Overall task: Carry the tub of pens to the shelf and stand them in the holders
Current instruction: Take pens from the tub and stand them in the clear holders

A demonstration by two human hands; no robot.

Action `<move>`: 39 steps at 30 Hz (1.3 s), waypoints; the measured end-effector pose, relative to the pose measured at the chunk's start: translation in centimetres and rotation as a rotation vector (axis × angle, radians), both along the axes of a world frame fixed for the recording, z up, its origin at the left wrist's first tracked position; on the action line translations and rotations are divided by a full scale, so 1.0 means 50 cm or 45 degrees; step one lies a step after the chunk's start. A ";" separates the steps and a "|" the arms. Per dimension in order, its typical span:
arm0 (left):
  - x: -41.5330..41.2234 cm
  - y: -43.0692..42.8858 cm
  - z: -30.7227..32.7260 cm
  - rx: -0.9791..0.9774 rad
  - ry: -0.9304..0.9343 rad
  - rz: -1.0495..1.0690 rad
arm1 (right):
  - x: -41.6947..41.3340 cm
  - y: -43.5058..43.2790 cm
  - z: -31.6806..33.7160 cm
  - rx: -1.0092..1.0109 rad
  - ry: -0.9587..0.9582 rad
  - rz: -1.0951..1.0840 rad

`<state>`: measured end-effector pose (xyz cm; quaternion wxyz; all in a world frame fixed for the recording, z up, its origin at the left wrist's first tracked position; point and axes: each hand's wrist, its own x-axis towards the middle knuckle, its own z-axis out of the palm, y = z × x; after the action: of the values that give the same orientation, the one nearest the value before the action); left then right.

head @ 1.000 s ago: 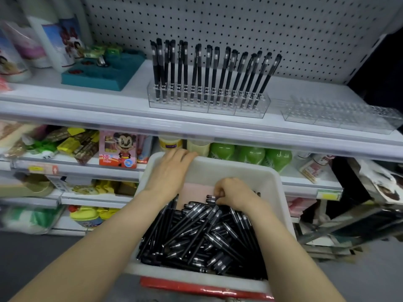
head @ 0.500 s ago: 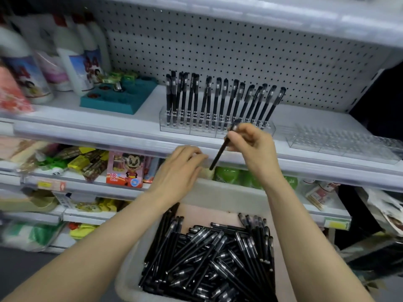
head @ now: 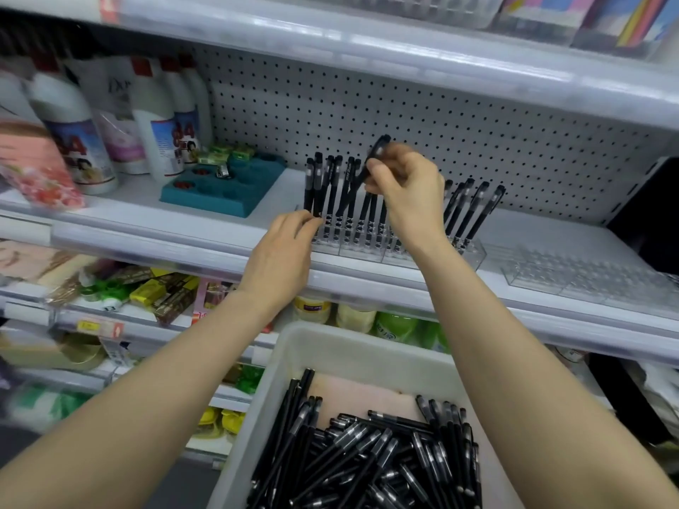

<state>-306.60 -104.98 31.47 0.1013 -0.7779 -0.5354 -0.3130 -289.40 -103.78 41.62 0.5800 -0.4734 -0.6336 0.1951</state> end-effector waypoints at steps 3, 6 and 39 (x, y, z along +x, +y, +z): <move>0.001 0.007 -0.003 0.005 -0.016 0.001 | -0.019 0.022 -0.006 -0.023 -0.117 -0.024; -0.001 0.013 -0.004 0.015 -0.011 -0.006 | -0.034 0.037 -0.012 -0.069 -0.208 -0.035; 0.024 -0.082 -0.062 -0.007 -0.087 -0.137 | 0.018 -0.091 -0.158 -0.227 -0.384 -0.095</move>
<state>-305.43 -109.06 28.35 0.0639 -0.7948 -0.4966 -0.3429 -288.53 -108.35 33.72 0.4409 -0.5701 -0.6755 0.1557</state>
